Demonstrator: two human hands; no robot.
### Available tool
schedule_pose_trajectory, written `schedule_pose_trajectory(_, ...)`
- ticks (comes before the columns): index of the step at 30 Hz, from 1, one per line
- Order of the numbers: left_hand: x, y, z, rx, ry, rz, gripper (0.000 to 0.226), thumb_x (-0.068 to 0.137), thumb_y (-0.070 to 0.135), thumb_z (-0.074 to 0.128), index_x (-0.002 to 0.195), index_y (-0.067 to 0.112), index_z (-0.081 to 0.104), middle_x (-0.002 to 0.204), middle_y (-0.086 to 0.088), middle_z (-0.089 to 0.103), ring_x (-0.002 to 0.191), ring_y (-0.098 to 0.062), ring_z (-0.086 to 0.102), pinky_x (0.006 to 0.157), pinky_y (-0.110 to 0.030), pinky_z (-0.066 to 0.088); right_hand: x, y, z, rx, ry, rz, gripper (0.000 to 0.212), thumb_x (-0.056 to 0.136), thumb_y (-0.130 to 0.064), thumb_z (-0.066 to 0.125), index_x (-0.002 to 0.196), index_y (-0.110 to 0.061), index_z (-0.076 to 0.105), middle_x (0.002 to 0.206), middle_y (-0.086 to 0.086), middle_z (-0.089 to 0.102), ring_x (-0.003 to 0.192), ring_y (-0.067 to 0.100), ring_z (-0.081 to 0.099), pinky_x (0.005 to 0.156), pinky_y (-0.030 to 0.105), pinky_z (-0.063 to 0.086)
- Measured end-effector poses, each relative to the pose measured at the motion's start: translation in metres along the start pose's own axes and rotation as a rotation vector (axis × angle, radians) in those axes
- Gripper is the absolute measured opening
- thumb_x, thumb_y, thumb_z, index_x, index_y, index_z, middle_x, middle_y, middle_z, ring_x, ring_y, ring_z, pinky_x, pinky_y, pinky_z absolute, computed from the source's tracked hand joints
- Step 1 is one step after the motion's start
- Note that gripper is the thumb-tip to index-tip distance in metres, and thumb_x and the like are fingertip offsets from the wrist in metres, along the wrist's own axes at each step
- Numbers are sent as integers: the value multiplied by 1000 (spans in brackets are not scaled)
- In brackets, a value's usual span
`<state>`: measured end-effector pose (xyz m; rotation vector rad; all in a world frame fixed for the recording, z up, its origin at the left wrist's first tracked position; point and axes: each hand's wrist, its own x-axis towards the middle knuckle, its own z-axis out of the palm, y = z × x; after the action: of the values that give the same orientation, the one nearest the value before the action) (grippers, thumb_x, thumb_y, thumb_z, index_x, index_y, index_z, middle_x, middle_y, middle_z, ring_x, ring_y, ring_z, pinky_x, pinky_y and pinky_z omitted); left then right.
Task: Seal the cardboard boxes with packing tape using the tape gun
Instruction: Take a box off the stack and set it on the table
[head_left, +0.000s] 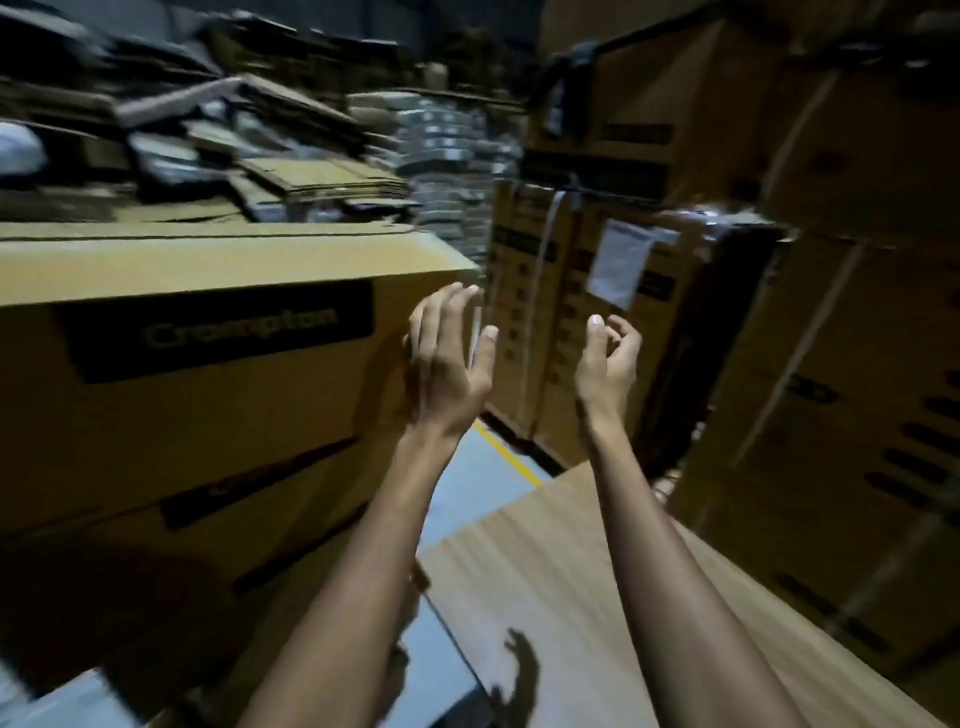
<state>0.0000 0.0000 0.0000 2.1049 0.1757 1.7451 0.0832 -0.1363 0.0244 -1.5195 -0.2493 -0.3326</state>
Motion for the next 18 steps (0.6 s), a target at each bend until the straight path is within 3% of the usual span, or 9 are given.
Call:
schedule_pose_trajectory(4,27,-37,-58,179,234,-1,33,92,18,64,123,10,61,131,-15,62,123,-38,55,103,-45,40,-15,-29,73,30,-194,-115,52,102,-44,56,141,-9,51,136,11,58,115,14,54,86,19,38)
schedule_pose_trajectory(8,46,-75,-102,308,258,69,36,91,12,66,126,8,57,130,-20,61,120,-41,56,101,-50,44,-28,-59,138,63,-280,-271,50,102,-42,58,140,-11,51,139,9,55,121,17,54,96,30,44)
schedule_pose_trajectory(10,51,-87,-113,346,240,144,36,90,9,66,125,7,58,130,-20,61,121,-39,57,105,-47,43,-31,-81,165,34,-308,-355,44,103,-38,60,136,-10,54,135,9,57,117,17,55,93,22,44)
schedule_pose_trajectory(12,52,-92,-120,354,237,179,35,90,6,66,125,7,59,132,-20,60,123,-38,56,109,-44,41,-29,-105,191,-58,-397,-426,36,102,-35,61,129,-10,58,123,5,60,108,14,56,80,5,39)
schedule_pose_trajectory(13,51,-94,-123,343,238,175,35,90,4,66,124,6,58,132,-20,60,124,-38,55,110,-43,40,-27,-116,203,-97,-462,-444,32,102,-35,61,124,-11,60,116,3,62,105,16,59,79,6,41)
schedule_pose_trajectory(16,48,-97,-132,341,268,154,32,89,-2,65,120,5,61,133,-19,58,127,-36,52,113,-42,38,-24,-145,230,-203,-717,-461,35,101,-37,62,119,-6,66,113,10,70,107,27,66,97,41,54)
schedule_pose_trajectory(18,50,-98,-138,378,290,139,34,87,-2,66,119,6,62,134,-17,58,129,-34,50,112,-41,37,-25,-157,250,-296,-878,-504,36,102,-33,61,118,-1,70,115,21,71,105,31,67,88,43,55)
